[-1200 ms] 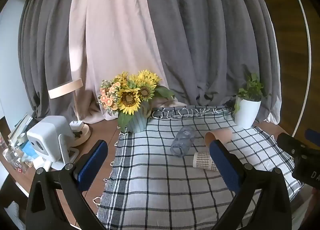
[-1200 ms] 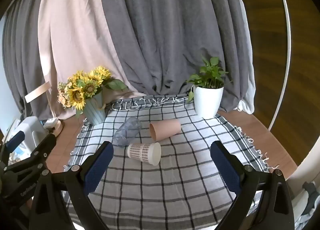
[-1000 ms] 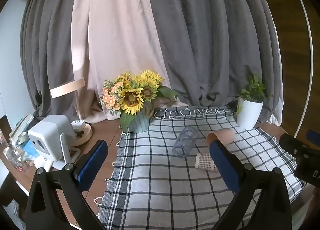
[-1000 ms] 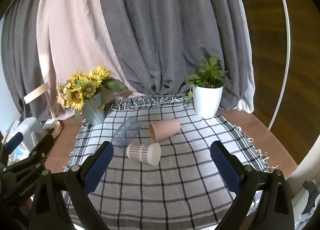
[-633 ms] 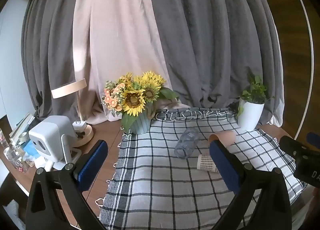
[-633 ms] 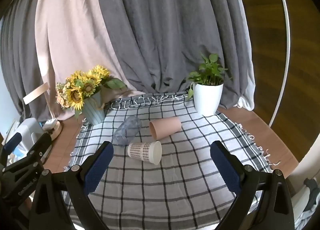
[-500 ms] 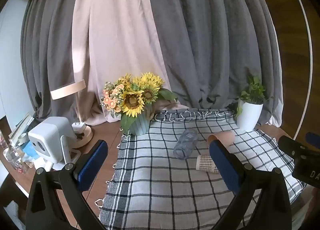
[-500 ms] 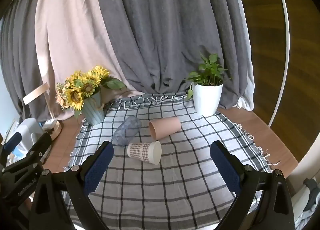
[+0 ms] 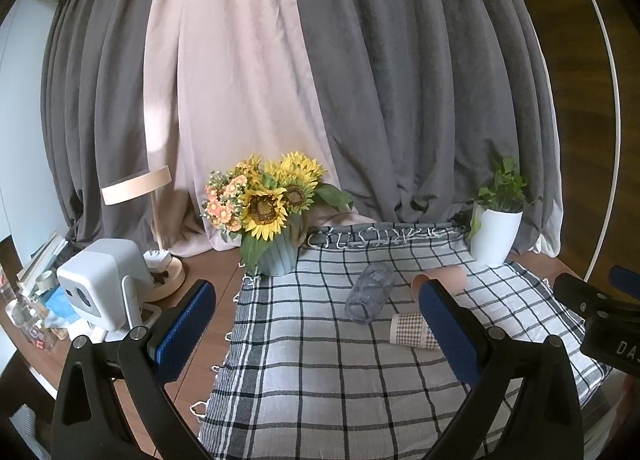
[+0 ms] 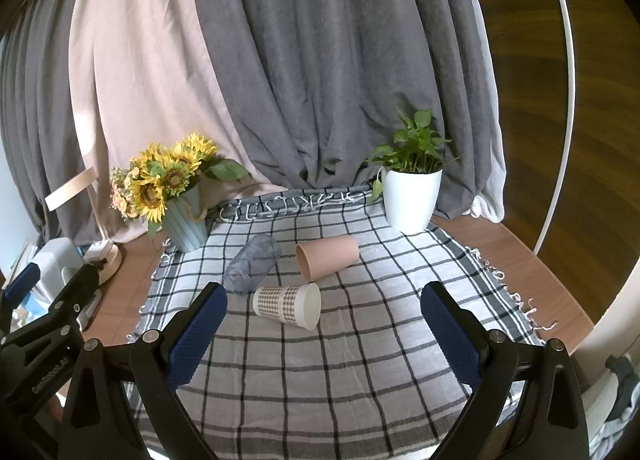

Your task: Flip cup upside down

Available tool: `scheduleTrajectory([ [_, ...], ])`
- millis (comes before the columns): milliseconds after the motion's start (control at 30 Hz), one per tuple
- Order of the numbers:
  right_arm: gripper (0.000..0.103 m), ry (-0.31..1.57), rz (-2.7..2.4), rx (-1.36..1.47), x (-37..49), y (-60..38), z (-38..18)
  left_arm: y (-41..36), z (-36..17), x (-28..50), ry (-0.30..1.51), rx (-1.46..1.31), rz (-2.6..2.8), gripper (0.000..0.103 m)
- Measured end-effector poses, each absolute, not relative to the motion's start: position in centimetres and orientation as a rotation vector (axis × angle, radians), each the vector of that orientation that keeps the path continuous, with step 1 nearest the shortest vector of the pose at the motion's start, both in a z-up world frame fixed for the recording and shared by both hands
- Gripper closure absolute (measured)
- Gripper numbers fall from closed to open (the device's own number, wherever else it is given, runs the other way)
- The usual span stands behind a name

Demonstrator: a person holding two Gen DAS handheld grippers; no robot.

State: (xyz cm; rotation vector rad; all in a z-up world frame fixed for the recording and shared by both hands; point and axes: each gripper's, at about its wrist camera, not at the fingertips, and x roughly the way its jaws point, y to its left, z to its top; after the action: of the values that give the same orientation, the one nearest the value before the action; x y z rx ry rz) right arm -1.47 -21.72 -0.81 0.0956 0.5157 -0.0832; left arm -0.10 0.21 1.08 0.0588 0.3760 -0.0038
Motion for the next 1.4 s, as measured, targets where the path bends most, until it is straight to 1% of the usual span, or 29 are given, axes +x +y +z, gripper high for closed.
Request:
scheduleTrajectory([
  [1400, 0.005, 0.517, -0.088, 0.104, -1.69, -21.61, -0.99, 0.05, 0.63, -0.61, 0.37, 0.057, -0.004, 0.0],
])
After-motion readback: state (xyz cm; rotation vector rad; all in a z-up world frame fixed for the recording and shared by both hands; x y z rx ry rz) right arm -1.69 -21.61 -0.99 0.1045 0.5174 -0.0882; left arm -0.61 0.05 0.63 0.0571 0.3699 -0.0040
